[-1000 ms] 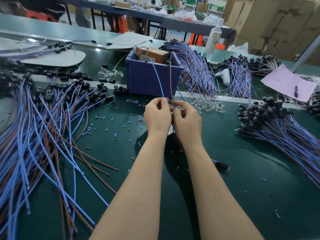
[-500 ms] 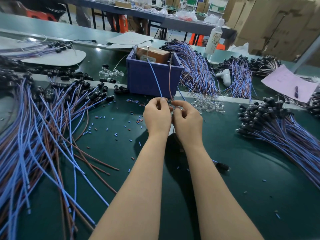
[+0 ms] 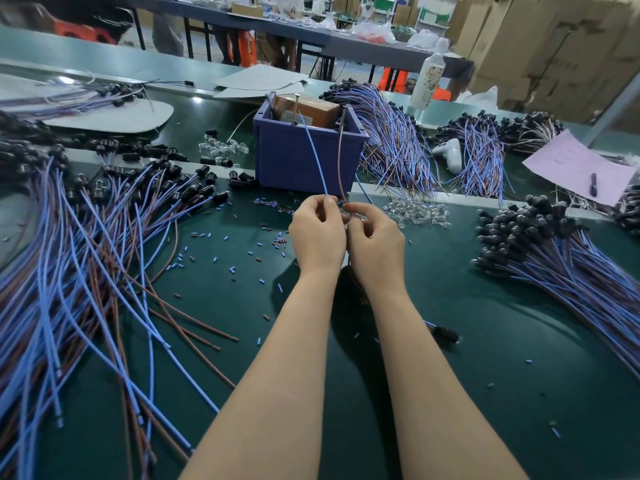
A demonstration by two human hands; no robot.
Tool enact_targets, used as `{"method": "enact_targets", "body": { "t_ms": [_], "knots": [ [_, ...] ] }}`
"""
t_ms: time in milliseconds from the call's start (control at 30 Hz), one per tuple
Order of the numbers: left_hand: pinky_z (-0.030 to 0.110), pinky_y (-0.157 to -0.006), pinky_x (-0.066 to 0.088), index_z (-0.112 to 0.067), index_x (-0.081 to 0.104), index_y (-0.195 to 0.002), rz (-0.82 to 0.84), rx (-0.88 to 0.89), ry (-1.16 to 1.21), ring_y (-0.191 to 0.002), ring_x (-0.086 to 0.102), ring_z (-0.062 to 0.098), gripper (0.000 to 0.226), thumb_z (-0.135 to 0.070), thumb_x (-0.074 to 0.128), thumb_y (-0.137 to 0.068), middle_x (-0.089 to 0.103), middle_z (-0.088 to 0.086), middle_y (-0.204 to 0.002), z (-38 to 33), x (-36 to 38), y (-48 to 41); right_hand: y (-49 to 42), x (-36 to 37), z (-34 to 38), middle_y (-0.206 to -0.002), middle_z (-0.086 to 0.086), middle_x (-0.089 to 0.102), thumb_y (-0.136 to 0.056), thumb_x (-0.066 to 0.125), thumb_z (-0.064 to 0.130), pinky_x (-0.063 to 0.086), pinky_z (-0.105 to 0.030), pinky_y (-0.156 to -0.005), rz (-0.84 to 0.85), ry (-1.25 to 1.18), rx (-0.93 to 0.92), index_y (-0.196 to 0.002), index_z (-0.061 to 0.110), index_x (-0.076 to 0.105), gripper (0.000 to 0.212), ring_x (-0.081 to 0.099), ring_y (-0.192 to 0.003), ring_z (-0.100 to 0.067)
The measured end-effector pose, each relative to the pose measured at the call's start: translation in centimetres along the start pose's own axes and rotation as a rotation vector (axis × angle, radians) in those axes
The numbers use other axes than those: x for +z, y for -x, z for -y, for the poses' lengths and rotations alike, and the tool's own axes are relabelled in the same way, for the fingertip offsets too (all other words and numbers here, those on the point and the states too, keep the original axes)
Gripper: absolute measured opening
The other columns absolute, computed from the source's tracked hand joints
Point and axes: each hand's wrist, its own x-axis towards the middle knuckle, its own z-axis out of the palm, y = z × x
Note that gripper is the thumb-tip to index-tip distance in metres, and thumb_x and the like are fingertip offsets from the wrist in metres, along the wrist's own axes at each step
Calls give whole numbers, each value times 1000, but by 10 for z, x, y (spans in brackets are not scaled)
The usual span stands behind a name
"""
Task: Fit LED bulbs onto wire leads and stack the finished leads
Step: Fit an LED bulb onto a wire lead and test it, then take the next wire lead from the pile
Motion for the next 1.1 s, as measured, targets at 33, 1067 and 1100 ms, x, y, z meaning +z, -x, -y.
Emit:
{"method": "enact_targets", "body": {
  "t_ms": [33, 1067, 1100],
  "knots": [
    [21, -72, 47, -15, 60, -87, -7, 5, -3, -71, 61, 14, 15, -15, 48, -96, 64, -1, -71, 0, 0, 1, 0, 0, 0, -82, -6, 71, -90, 49, 8, 52, -34, -73, -1, -1, -1, -104, 16, 68, 25, 60, -70, -20],
    [27, -77, 52, -14, 68, -87, 243, -51, 35, -82, 62, 14, 22, -19, 48, -97, 66, -2, -81, -13, -4, -3, -1, -11, 11, -80, 1, 67, -94, 47, 12, 49, -33, -70, 177, 32, -55, -97, 17, 67, 20, 59, -76, -17],
    [26, -76, 52, -16, 67, -83, 274, -9, 33, -78, 61, 10, 24, -19, 49, -98, 65, -4, -78, -19, -3, -1, -3, -18, 14, -75, 4, 64, -94, 47, 12, 44, -29, -65, 239, 57, -87, -92, 19, 66, 20, 55, -72, -15]
  ]
}}
